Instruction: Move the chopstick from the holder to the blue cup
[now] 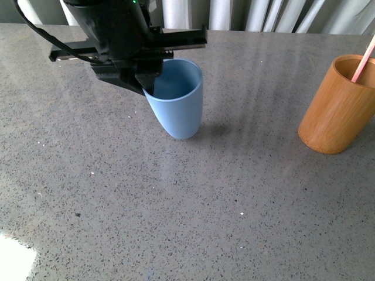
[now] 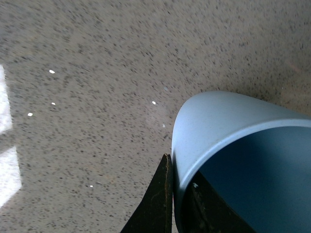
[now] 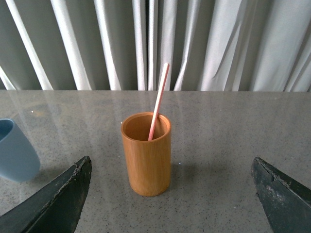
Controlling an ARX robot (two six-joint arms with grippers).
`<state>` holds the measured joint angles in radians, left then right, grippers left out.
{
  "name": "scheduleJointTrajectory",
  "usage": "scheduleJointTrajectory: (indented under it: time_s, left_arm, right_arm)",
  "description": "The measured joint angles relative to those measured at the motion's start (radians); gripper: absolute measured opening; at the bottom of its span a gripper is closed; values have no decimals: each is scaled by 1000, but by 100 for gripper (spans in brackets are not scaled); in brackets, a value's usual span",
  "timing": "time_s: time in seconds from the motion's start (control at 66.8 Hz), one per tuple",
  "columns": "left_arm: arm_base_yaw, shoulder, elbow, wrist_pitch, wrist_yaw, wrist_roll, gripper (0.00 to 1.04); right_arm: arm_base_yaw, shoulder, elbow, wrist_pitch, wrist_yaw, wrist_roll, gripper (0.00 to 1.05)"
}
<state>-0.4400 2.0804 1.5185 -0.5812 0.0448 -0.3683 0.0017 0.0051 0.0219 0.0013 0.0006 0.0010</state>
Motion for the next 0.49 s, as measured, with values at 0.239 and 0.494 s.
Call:
scheduleJointTrajectory:
  time_s: [0.239, 0.494]
  left_arm:
    - [-18, 18, 2, -20, -23, -19, 2]
    - [-20, 28, 2, -21, -32, -38, 2]
  right_arm:
    - [0, 0, 0, 0, 0, 0, 96]
    - [0, 0, 0, 0, 0, 0, 96]
